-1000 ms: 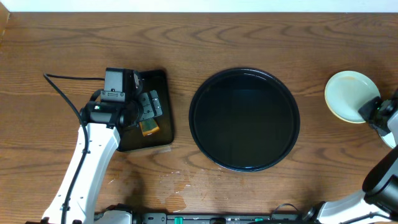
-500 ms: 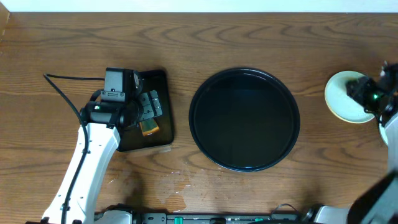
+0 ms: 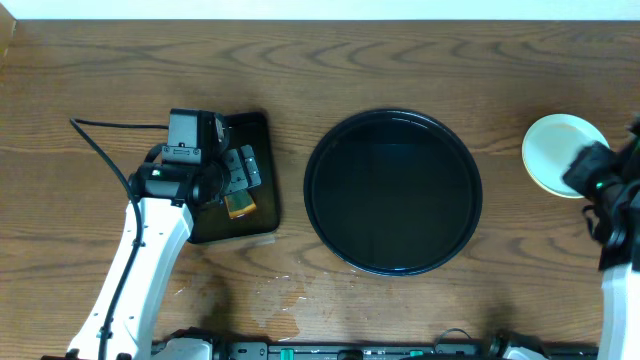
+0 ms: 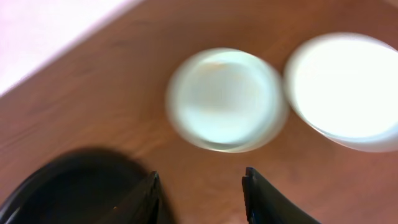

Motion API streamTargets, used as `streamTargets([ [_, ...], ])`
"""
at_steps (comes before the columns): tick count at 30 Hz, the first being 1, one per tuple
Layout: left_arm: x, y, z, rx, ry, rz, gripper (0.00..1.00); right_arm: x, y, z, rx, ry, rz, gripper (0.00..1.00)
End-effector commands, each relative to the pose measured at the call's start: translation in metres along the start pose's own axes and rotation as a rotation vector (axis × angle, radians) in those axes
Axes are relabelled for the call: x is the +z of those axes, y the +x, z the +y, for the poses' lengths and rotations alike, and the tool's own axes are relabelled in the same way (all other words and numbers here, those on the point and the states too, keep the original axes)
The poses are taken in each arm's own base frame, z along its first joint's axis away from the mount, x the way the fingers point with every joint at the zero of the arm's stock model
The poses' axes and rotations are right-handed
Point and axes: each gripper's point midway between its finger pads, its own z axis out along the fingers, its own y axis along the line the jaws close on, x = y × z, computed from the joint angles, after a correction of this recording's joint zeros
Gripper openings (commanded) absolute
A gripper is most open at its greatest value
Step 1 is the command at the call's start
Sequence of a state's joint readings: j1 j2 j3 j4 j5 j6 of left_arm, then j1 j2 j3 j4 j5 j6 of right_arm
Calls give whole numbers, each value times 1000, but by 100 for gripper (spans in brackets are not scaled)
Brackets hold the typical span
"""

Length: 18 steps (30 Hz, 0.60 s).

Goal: Clean dirty plates on tray and stack at the side

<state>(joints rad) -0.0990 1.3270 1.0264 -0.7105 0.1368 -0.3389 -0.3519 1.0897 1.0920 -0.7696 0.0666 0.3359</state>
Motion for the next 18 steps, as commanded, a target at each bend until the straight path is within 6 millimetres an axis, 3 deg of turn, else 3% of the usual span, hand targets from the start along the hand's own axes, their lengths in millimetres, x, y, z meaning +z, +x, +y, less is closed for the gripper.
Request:
streamTargets([
  [1, -2, -3, -3, 8, 10, -2, 92, 37, 6, -73, 257, 290, 47, 45],
  [8, -2, -3, -3, 8, 10, -2, 92, 91, 60, -156, 612, 305, 337, 36],
  [12, -2, -3, -3, 8, 10, -2, 92, 107, 90, -197, 876, 224, 443, 43],
  [15, -2, -3, -3, 8, 10, -2, 92, 121, 96, -222, 962, 143, 435, 49],
  [18, -2, -3, -3, 8, 10, -2, 92, 137, 96, -229, 1031, 17, 415, 47],
])
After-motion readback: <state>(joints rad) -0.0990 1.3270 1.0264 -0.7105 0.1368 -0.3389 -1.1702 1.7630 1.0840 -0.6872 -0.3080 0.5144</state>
